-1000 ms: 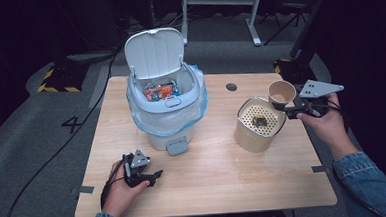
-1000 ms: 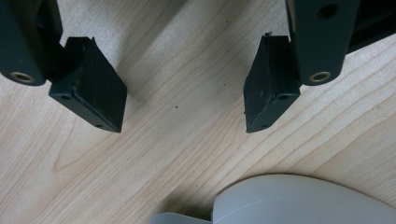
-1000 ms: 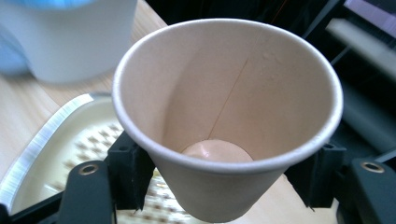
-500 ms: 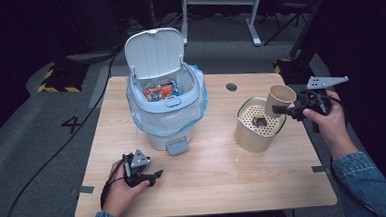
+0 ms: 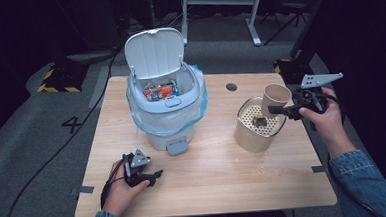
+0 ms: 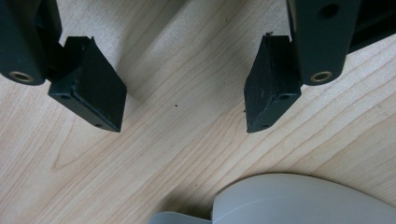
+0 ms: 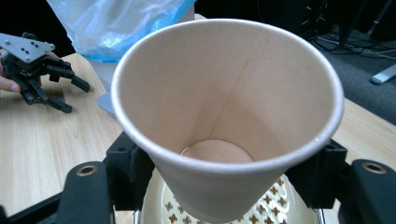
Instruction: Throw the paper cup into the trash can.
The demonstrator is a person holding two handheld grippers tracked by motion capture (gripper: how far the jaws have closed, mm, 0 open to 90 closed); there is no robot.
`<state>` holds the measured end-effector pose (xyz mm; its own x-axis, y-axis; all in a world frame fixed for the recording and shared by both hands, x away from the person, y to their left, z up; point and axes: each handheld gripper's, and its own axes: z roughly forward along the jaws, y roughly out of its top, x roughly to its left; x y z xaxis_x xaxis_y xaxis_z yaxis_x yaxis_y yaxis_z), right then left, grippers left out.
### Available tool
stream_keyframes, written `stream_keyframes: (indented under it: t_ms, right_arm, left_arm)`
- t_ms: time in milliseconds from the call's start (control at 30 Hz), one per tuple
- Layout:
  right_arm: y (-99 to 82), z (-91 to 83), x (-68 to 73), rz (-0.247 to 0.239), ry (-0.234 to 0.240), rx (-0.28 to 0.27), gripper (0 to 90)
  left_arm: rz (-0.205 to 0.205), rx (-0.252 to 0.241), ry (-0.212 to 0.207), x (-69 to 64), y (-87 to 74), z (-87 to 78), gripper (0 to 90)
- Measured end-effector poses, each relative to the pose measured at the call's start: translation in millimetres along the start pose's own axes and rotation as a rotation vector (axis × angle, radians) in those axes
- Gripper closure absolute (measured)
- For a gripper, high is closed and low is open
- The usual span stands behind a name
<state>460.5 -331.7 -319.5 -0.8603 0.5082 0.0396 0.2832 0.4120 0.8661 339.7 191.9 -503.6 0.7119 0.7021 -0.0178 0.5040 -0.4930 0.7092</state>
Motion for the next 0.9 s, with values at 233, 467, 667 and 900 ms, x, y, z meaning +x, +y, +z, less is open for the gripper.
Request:
stream_keyframes:
  t_ms: [233, 467, 667, 900]
  right_arm:
    - [28.3, 8.5, 10.0, -0.042, 0.016, -0.012, 31.4]
    - [62.5, 25.6, 18.3, -0.091, 0.038, -0.014, 31.2]
    - [87.3, 43.1, 24.6, -0.113, 0.059, -0.034, 30.9]
    - [112.7, 65.7, 31.9, -0.127, 0.086, -0.057, 30.6]
  left_arm:
    - [0.001, 0.001, 0.002, -0.2, 0.0, -0.1, 30.2]
    - [-0.006, 0.000, -0.001, -0.5, -0.1, 0.2, 30.2]
    - [-0.004, 0.001, 0.000, -0.4, 0.0, 0.1, 30.2]
    - [-0.006, 0.000, -0.001, -0.5, -0.1, 0.2, 30.2]
